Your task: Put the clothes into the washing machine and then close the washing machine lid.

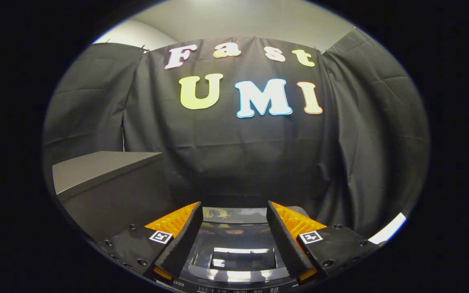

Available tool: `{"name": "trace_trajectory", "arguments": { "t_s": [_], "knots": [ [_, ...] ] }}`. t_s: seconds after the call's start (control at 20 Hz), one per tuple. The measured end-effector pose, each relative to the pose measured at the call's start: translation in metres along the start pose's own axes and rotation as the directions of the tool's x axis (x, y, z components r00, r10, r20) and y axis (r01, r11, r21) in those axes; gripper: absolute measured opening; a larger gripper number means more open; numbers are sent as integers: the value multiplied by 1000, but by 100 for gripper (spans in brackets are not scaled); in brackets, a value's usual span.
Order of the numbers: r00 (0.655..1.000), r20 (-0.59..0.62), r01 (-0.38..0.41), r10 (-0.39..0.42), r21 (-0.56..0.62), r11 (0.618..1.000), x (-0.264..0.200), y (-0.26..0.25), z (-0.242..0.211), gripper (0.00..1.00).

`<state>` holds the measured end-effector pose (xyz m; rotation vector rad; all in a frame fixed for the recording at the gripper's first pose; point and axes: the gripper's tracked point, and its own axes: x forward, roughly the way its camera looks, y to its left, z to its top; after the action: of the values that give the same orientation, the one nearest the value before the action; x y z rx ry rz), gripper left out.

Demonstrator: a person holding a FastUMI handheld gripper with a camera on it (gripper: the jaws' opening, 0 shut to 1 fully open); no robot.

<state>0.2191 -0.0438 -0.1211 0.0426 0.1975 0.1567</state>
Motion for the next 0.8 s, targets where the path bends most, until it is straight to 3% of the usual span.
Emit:
{"name": "trace_trajectory", "arguments": {
  "t_s": [0.35,0.8],
  "knots": [
    [1000,15,-11,10,4,1000,-22,0,3,97],
    [990,140,-22,22,-3,1000,-121,9,65,97]
  ]
}}
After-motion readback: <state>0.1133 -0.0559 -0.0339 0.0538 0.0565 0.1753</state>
